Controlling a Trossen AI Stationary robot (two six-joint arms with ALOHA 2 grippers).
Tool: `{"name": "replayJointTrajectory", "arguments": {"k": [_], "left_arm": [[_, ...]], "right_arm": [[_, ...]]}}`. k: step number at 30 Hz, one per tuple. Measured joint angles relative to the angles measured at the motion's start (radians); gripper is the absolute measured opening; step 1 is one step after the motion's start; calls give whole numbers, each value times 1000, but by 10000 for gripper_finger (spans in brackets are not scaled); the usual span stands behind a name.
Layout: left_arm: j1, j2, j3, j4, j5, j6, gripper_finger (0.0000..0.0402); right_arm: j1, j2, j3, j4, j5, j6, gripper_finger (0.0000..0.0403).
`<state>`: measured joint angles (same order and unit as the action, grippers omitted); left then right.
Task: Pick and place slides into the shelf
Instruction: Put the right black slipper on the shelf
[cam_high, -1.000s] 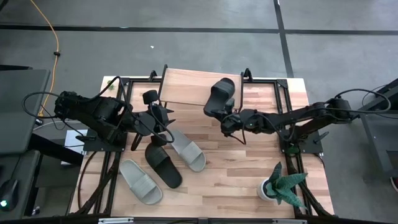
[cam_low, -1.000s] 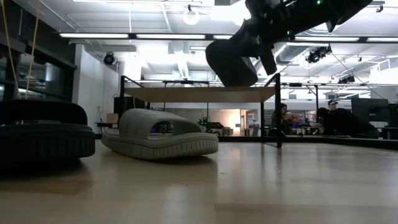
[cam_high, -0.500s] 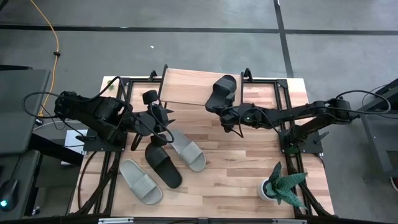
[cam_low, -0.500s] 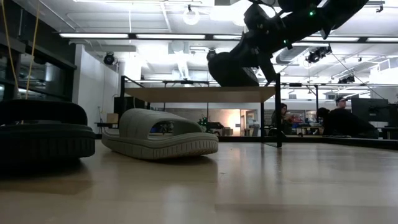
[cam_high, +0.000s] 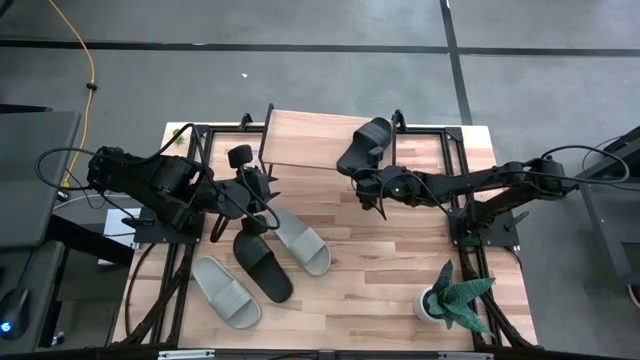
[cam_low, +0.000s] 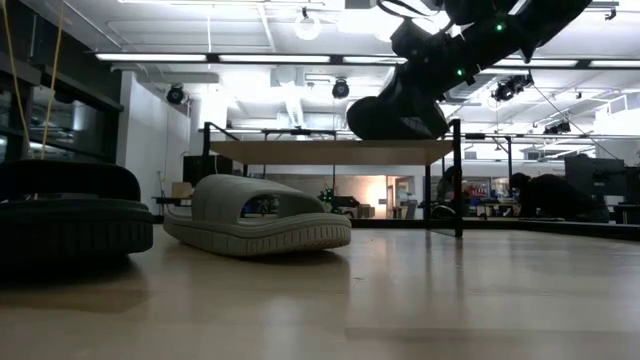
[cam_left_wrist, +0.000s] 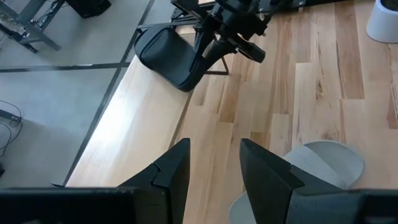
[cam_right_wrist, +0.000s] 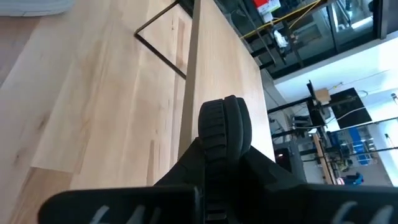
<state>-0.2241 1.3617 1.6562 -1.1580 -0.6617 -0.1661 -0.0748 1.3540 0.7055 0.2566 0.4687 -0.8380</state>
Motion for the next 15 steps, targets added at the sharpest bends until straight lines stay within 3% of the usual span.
{"name": "replayJointTrajectory", "arguments": {"k": [10,15], "left_arm": [[0,0,0,1,0,0,127],[0,0,0,2,0,0,127]], "right_arm": [[10,0,0,-11,-25,12,31],[10,-1,0,-14,-26,76,119]]}}
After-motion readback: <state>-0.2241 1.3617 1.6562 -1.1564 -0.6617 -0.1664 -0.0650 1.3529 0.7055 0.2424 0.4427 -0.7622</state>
